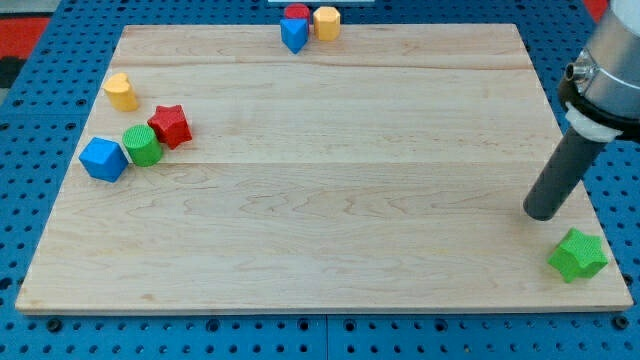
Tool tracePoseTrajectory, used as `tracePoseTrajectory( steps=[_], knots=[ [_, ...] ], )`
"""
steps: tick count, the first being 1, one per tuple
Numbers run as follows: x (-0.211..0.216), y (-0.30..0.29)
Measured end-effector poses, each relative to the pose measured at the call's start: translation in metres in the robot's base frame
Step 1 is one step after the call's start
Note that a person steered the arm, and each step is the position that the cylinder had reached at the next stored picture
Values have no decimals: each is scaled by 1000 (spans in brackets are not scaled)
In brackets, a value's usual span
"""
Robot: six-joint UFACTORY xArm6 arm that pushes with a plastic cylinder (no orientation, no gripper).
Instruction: Nudge green star a bit down
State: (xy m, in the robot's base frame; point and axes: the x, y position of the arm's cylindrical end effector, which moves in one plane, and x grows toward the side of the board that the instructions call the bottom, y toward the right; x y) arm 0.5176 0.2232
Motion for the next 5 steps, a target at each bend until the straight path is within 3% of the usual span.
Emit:
tracePoseTrajectory(
  steps=[5],
  knots=[
    [35,0]
  ],
)
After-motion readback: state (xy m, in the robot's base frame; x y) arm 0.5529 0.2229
